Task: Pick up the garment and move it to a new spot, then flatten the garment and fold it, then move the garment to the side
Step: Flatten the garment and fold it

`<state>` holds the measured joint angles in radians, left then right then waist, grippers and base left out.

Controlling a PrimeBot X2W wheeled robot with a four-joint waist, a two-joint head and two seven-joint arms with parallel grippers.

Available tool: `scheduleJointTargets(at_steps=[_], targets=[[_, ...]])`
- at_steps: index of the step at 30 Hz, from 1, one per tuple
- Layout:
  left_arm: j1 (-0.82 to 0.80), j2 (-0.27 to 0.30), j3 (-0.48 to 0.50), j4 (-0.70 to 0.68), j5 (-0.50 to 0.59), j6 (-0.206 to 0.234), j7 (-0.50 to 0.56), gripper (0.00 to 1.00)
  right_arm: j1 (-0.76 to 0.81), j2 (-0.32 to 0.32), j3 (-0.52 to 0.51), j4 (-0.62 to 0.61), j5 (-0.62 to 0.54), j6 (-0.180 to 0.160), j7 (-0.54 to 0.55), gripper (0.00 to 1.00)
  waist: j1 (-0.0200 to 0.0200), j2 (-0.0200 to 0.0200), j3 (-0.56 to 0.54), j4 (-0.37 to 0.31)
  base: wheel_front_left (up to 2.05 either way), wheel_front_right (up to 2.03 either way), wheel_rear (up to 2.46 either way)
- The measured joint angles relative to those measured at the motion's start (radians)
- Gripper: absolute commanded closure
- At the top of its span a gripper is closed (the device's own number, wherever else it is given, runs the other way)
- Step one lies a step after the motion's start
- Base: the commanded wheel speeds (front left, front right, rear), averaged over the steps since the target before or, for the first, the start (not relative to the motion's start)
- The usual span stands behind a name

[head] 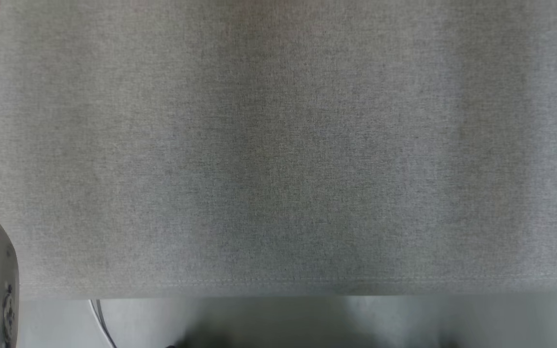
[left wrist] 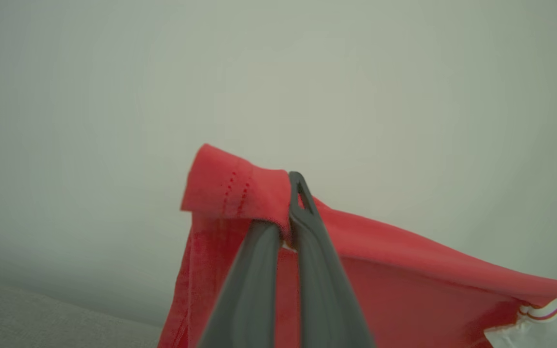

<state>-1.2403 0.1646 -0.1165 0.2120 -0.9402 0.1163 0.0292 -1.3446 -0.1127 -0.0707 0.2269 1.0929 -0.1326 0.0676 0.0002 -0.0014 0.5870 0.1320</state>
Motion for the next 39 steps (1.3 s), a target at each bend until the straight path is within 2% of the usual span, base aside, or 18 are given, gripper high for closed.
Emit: scheduleJointTargets(at_steps=[3,5,8,14,19,23,30,39], targets=[[0.011,-0.003,-0.008,0.025,0.000,-0.008,-0.008,1.00,0.013,0.010,0.012,0.021,0.029,0.000,0.019,1.00,0.0000,0.0000,0.030,-0.001,0.00,0.00,0.00],[0.038,-0.016,-0.011,0.043,-0.015,-0.041,-0.031,1.00,0.047,0.014,0.011,0.021,0.064,0.004,0.025,1.00,0.0000,0.0000,0.046,-0.005,0.00,0.00,0.00],[0.136,-0.051,-0.016,0.078,-0.044,-0.095,-0.061,1.00,0.175,0.017,-0.017,0.024,0.120,0.043,0.038,1.00,0.0001,0.0000,0.055,-0.016,0.00,0.00,0.00],[0.304,-0.059,-0.012,0.103,-0.092,-0.160,-0.091,1.00,0.359,0.026,-0.059,-0.011,0.199,0.079,0.070,1.00,0.0000,0.0000,0.027,-0.035,0.00,0.00,0.00],[0.409,-0.070,0.005,0.107,-0.116,-0.203,-0.128,1.00,0.489,0.037,-0.083,-0.060,0.229,0.094,0.089,1.00,-0.0001,0.0000,-0.008,-0.046,0.00,0.00,0.00],[0.528,-0.091,0.013,0.142,-0.133,-0.221,-0.163,1.00,0.636,0.050,-0.092,-0.065,0.248,0.110,0.099,1.00,-0.0001,0.0000,-0.046,-0.049,0.00,0.00,0.00],[0.688,-0.090,0.019,0.166,-0.160,-0.232,-0.190,1.00,0.889,0.074,-0.077,-0.091,0.270,0.110,0.120,1.00,-0.0002,0.0000,-0.131,-0.050,0.00,0.00,0.00],[0.851,-0.085,0.029,0.152,-0.161,-0.240,-0.216,1.00,1.119,0.085,-0.053,-0.106,0.260,0.112,0.114,1.00,-0.0003,0.0000,-0.238,-0.053,0.00,0.00,0.00]])
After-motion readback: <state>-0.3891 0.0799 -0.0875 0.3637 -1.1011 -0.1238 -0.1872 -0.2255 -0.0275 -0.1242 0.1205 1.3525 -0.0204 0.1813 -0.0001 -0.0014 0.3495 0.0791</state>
